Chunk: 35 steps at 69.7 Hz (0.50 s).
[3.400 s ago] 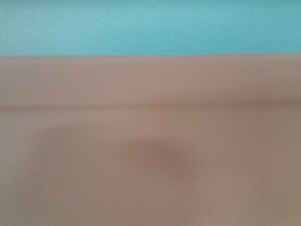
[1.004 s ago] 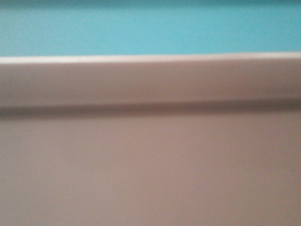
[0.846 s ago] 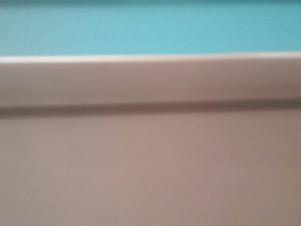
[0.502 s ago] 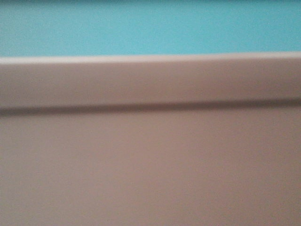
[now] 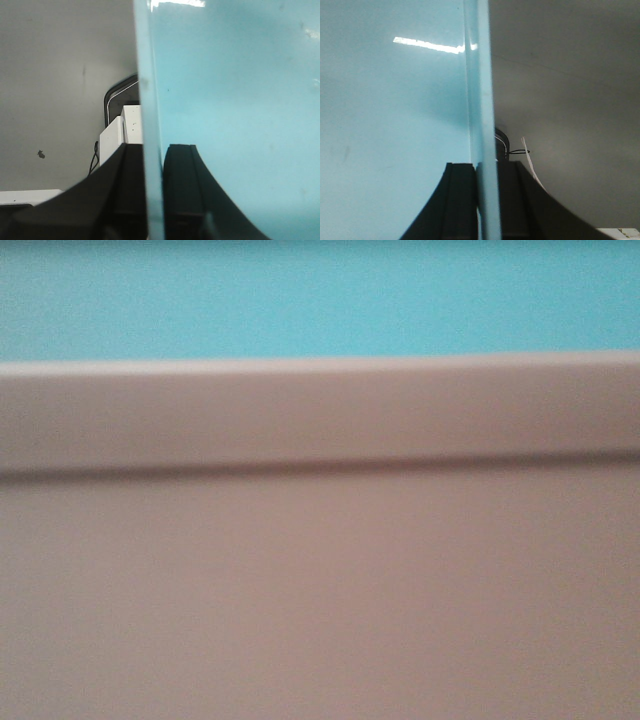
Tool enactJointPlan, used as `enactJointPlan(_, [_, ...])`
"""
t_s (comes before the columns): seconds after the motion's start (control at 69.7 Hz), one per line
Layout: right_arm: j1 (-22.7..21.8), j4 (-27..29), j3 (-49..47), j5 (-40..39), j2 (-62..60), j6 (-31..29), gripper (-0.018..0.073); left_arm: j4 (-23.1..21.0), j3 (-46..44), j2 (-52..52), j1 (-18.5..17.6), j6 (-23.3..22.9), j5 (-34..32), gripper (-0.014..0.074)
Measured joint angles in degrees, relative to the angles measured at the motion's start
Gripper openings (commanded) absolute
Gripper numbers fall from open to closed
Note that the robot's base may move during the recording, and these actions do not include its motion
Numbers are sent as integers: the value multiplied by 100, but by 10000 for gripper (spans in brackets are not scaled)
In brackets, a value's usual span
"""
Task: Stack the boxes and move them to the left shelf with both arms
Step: 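Keep gripping both bin rims while the base approaches the shelf, then carry the stacked bins with both grippers up to the shelf rack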
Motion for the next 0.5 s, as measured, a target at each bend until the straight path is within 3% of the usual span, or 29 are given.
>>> enactJointPlan(0.502, [0,-11,0,0,0,0,53,-4,0,0,0,0,0,-6])
